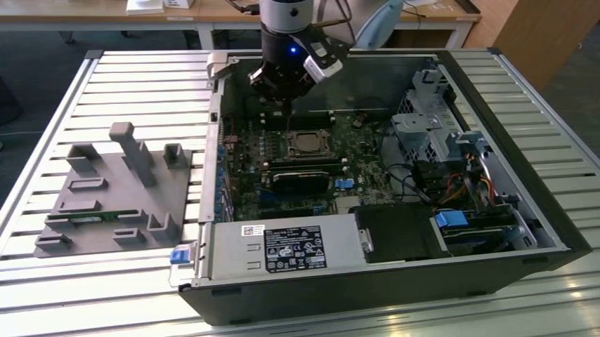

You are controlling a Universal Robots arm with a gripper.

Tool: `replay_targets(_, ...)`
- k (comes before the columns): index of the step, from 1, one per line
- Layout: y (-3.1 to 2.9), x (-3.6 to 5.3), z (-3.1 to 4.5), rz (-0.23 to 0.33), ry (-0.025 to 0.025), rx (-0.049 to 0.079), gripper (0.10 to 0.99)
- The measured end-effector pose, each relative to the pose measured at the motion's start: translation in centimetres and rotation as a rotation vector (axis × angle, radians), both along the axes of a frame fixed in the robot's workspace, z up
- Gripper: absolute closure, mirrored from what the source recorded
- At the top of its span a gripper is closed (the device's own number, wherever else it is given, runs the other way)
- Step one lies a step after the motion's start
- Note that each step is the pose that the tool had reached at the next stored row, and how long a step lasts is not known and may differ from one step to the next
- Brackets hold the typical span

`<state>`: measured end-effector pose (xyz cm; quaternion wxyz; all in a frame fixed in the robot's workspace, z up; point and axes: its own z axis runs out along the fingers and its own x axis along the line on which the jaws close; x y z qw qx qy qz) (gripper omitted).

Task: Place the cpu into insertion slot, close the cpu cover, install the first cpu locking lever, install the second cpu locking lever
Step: 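Install the first cpu locking lever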

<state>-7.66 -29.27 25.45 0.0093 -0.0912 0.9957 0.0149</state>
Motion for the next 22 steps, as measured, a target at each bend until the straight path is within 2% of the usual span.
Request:
replay_targets(11,0.14,2.54,-0.34,-0.006,0.0017,0.0,0.98)
replay_targets(17,0.13,2.63,-0.51,-0.059,0.0019,0.003,0.98)
replay_targets(18,0.13,2.64,-0.54,-0.067,0.0019,0.007,0.98)
replay_targets(21,0.14,2.63,-0.6,-0.078,0.0032,0.042,0.98)
replay_targets(22,0.14,2.64,-0.69,-0.081,0.003,0.046,0.98)
